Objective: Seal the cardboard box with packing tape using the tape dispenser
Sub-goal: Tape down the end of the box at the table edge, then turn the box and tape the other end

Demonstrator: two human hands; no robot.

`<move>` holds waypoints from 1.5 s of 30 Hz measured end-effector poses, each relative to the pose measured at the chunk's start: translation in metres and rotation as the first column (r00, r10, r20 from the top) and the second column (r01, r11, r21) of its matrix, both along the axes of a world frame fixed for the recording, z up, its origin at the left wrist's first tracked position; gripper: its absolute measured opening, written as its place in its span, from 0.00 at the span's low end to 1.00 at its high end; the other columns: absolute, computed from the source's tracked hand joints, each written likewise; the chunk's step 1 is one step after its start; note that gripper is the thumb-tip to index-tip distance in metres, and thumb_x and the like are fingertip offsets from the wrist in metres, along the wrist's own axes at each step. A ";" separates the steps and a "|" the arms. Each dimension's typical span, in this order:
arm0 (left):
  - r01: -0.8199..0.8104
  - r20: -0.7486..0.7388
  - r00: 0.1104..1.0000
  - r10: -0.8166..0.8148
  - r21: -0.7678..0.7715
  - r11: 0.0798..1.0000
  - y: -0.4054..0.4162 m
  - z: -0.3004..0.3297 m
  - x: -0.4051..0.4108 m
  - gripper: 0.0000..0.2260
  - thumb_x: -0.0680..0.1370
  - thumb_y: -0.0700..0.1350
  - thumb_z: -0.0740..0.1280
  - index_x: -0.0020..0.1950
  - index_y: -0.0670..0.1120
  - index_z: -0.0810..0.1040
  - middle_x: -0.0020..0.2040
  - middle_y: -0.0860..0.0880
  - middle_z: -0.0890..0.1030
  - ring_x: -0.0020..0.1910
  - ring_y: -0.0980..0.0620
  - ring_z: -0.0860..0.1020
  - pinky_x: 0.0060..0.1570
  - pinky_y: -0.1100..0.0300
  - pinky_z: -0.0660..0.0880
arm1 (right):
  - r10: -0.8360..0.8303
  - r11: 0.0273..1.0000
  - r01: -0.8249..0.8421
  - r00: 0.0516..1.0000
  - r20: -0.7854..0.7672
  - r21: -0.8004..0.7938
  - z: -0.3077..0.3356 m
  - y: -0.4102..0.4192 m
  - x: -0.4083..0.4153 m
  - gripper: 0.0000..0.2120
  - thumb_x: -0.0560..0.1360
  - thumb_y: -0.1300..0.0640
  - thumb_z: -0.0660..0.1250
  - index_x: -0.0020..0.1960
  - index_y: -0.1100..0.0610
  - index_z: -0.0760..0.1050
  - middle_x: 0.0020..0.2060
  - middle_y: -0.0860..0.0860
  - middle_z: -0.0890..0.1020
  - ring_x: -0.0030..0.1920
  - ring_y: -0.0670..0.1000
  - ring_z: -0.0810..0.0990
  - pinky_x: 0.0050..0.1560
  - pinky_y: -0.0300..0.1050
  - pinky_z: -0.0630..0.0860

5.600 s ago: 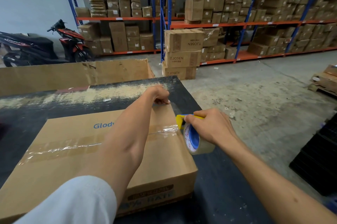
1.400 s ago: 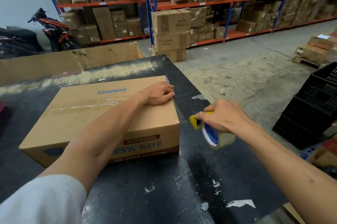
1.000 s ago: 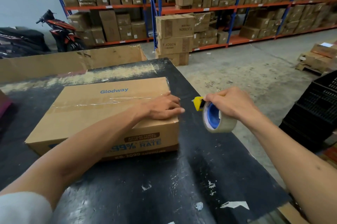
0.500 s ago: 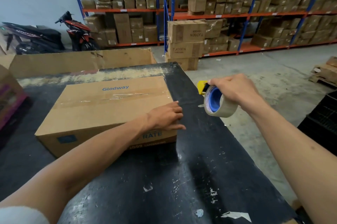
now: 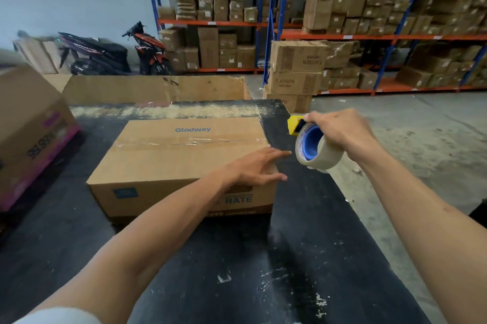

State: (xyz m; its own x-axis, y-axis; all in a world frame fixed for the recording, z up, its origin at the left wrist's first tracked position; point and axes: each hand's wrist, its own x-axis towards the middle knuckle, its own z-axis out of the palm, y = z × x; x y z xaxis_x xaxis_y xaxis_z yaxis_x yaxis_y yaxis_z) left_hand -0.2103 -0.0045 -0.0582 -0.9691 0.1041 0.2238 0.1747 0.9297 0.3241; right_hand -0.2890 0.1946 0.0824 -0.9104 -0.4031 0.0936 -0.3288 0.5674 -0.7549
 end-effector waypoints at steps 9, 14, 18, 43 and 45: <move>-0.746 0.282 0.508 0.814 -0.328 0.580 -0.168 0.012 0.151 0.37 0.76 0.74 0.44 0.81 0.57 0.48 0.82 0.48 0.41 0.79 0.40 0.38 0.70 0.34 0.31 | 0.114 0.993 -0.113 0.993 -0.019 0.029 -0.001 -0.043 0.012 0.19 0.72 0.37 0.70 0.37 0.52 0.83 0.42 0.50 0.83 0.48 0.56 0.80 0.48 0.52 0.76; -0.807 0.328 0.427 0.843 -0.283 0.519 -0.156 0.001 0.181 0.38 0.73 0.76 0.43 0.80 0.62 0.45 0.82 0.51 0.42 0.79 0.37 0.42 0.68 0.27 0.36 | 0.235 0.970 -0.231 0.971 -0.048 0.081 -0.002 -0.091 0.033 0.21 0.73 0.37 0.68 0.46 0.54 0.85 0.46 0.53 0.84 0.45 0.56 0.80 0.46 0.52 0.77; -0.814 0.309 0.423 0.852 -0.284 0.507 -0.131 0.003 0.167 0.39 0.73 0.76 0.42 0.81 0.60 0.45 0.82 0.48 0.43 0.79 0.35 0.42 0.68 0.26 0.37 | 0.313 0.947 -0.307 0.948 -0.061 0.091 -0.005 -0.119 0.048 0.22 0.72 0.36 0.68 0.47 0.55 0.85 0.46 0.52 0.84 0.44 0.54 0.80 0.39 0.47 0.72; -0.778 0.255 0.621 0.741 0.085 0.622 -0.065 -0.022 0.146 0.30 0.83 0.61 0.50 0.81 0.47 0.52 0.82 0.43 0.45 0.79 0.42 0.39 0.77 0.41 0.42 | 0.461 0.887 -0.450 0.867 -0.186 0.104 -0.018 -0.112 0.064 0.17 0.75 0.41 0.68 0.49 0.52 0.88 0.46 0.51 0.87 0.48 0.54 0.81 0.47 0.53 0.77; -0.780 0.247 0.623 0.742 0.128 0.612 -0.053 -0.028 0.141 0.29 0.83 0.59 0.49 0.81 0.46 0.51 0.82 0.42 0.44 0.79 0.41 0.37 0.77 0.42 0.42 | 0.452 0.892 -0.442 0.860 -0.238 0.095 -0.021 -0.117 0.076 0.16 0.74 0.42 0.68 0.51 0.52 0.88 0.46 0.52 0.87 0.48 0.54 0.81 0.49 0.52 0.78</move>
State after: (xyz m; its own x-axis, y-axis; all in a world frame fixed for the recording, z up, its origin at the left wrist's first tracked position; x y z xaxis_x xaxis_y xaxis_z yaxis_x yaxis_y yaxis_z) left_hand -0.0698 -0.0573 -0.0864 -0.6974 -0.7165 -0.0111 -0.6348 0.6105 0.4736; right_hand -0.2134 0.0779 0.0612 -0.5807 -0.7685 0.2686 -0.7262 0.3399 -0.5976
